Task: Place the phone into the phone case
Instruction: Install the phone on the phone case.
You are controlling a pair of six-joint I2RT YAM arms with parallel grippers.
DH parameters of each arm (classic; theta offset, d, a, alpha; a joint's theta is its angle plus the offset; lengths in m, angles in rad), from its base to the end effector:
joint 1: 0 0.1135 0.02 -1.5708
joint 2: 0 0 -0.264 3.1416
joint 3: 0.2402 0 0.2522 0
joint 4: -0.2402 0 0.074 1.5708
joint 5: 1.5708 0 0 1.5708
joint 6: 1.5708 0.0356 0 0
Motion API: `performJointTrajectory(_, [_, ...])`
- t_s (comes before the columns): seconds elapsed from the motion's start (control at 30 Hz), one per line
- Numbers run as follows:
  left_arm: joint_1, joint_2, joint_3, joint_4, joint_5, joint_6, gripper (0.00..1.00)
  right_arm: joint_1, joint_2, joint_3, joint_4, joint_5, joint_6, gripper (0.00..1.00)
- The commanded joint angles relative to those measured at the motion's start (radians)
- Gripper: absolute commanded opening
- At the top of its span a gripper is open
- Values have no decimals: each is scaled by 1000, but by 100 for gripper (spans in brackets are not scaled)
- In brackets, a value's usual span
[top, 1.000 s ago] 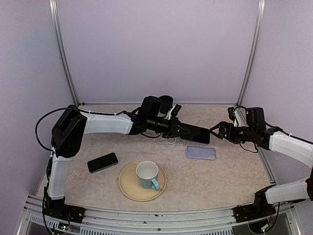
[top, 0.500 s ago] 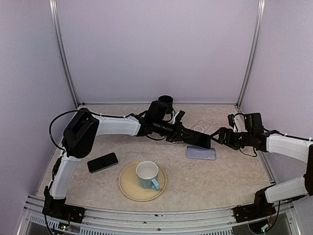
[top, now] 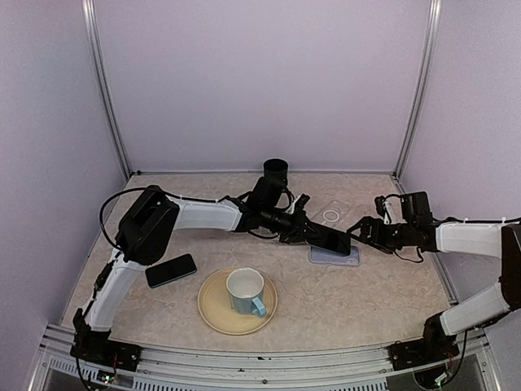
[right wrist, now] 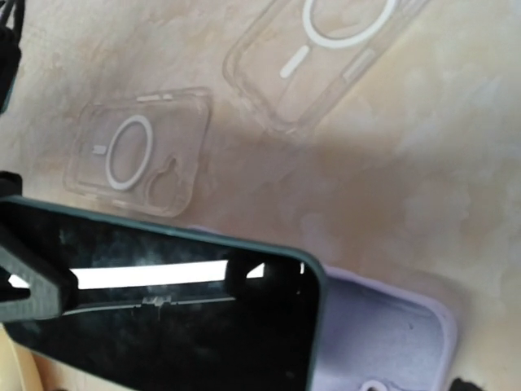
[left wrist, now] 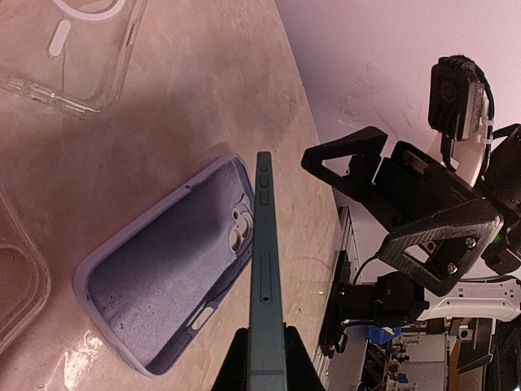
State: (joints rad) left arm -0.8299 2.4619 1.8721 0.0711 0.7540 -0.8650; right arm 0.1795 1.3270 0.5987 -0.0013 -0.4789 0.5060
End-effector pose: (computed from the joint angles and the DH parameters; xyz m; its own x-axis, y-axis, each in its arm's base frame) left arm 0.3526 -0.4216 0.1435 -0.9318 0.1967 -0.3050 0.3545 0.3130 -0.8811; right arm 0.2507 0.0622 0.1810 -0.8143 0.2894 -0.5032 -0.1163 0.7679 0.6300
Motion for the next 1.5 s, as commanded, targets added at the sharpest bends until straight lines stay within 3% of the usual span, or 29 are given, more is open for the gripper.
performJointTrajectory(0.0, [8, 33, 68, 41, 47, -30, 0, -15, 20, -10, 36, -11, -12, 100])
performJointTrajectory(0.8, [3, 115, 128, 111, 108, -186, 0, -14, 125, -55, 88, -49, -7, 100])
performJointTrajectory(1.47, [2, 162, 154, 96, 106, -214, 0, -6, 190, -62, 152, -73, 1, 100])
